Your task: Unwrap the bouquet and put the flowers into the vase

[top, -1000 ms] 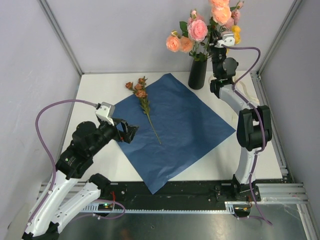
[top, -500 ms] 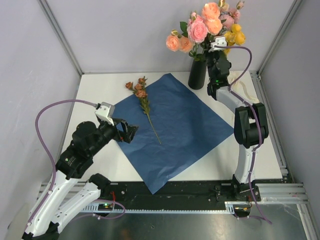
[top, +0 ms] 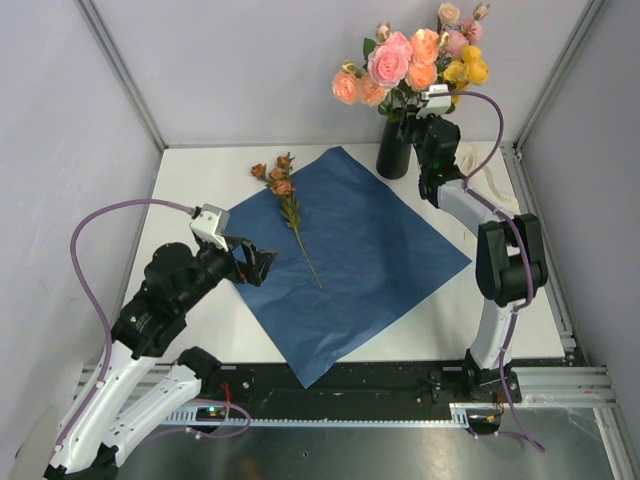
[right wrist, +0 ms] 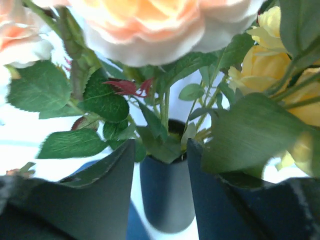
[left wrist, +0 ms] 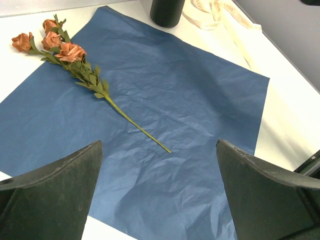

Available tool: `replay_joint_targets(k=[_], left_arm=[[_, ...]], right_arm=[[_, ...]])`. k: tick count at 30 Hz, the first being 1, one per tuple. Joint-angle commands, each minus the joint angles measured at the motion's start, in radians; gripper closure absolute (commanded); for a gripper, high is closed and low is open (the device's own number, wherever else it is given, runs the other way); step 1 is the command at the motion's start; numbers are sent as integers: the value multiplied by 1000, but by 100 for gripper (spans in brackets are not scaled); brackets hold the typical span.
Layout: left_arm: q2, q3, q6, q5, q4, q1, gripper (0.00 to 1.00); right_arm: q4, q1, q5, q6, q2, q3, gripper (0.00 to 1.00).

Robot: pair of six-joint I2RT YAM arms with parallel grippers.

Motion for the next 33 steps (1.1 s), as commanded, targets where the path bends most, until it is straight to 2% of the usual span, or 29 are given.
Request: replay_joint_targets(k=[1, 8, 15, 23, 26, 33], left_arm=[[-9, -7, 15, -20, 20, -5, 0], [-3, -5, -1, -43, 17, -6, 0], [64, 19, -117, -138, 8, -5, 0], [323, 145, -310, -226, -18, 0, 12], [419, 195, -321, -245, -16, 4, 19], [650, 294, -319, -329, -14, 35, 24]], right_arm=[[-174, 15, 14, 91, -179, -32, 46], [-410, 38, -62, 232, -358, -141, 42], [-572, 116, -100, 299, -555, -274, 43], [-685, 262, -96, 285, -828, -490, 44], [-713, 319, -79, 272, -894, -549, 45], [-808, 408, -60, 262, -1050, -613, 46]])
